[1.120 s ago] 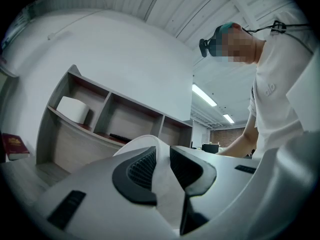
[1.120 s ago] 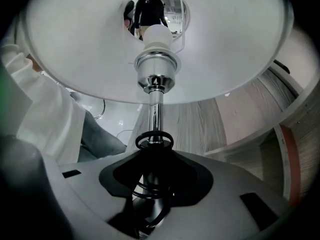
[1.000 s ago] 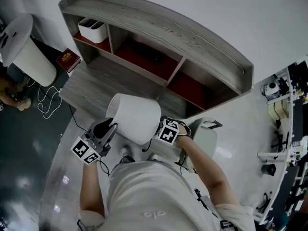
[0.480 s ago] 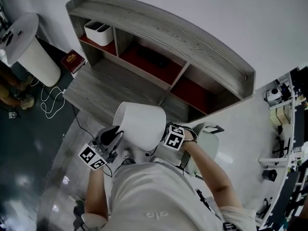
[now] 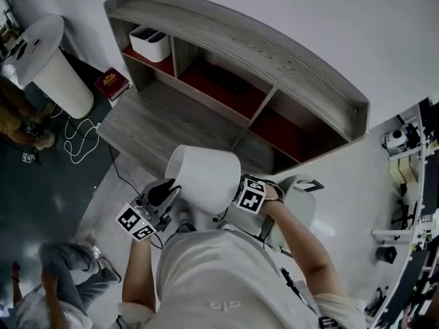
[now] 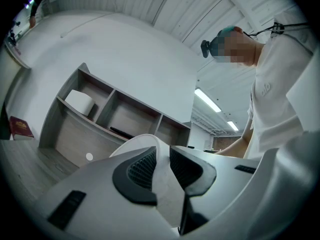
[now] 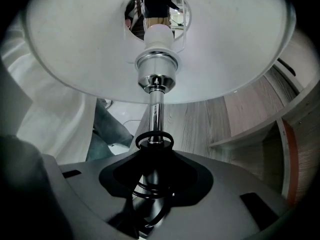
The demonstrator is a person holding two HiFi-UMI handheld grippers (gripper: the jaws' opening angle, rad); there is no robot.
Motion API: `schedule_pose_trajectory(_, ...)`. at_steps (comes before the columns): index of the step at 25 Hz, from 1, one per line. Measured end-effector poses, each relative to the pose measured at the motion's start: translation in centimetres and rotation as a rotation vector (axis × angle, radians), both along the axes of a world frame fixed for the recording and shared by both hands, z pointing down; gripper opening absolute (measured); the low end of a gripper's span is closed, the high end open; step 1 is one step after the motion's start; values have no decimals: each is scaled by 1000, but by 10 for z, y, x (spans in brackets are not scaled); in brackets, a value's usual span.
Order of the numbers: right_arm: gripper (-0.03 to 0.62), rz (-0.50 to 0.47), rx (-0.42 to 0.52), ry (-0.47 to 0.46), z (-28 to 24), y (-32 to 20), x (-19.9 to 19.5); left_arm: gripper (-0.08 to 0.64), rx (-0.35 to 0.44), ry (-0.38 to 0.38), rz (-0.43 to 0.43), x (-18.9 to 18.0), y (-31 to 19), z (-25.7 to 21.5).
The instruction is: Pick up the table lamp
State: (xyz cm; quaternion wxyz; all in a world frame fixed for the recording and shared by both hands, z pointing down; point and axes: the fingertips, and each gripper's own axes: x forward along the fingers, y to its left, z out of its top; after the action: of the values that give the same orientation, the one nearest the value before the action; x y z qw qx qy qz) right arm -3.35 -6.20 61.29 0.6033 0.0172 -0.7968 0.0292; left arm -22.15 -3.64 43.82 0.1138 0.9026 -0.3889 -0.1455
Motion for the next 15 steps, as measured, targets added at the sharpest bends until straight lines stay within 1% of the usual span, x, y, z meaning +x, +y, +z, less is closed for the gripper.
schedule_pose_trajectory(15, 177, -14, -6, 2, 1, 7, 2, 94, -16, 3, -4, 2, 5, 2)
